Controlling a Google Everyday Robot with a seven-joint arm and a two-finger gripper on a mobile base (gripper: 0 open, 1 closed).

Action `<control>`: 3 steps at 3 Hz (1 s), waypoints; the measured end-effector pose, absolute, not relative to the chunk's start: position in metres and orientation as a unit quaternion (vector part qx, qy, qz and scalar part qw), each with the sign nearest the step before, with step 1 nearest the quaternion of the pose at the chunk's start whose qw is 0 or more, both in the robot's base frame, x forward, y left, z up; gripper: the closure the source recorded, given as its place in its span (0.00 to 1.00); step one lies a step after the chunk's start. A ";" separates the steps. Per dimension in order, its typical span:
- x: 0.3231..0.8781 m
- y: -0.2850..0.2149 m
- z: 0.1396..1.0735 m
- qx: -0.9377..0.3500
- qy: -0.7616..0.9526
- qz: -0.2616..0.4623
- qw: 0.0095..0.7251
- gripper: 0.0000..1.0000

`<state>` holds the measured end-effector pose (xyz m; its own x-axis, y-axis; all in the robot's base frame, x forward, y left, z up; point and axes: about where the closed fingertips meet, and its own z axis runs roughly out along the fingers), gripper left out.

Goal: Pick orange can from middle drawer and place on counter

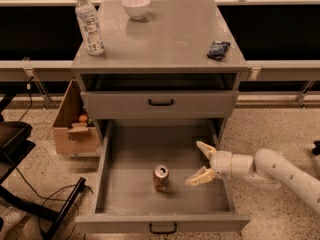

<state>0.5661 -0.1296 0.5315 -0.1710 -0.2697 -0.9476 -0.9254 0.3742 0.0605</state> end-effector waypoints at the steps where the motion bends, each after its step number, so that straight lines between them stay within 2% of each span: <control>1: 0.578 -0.120 0.502 -0.456 0.670 0.348 0.471 0.00; 3: 0.579 -0.081 0.465 -0.501 0.644 0.345 0.464 0.00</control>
Offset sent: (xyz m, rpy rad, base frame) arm 0.0134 0.0434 -0.0773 -0.0850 -0.0906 0.1362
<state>0.5791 -0.0811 0.4645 -0.0668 -0.3241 -0.9437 -0.9654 0.2598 -0.0209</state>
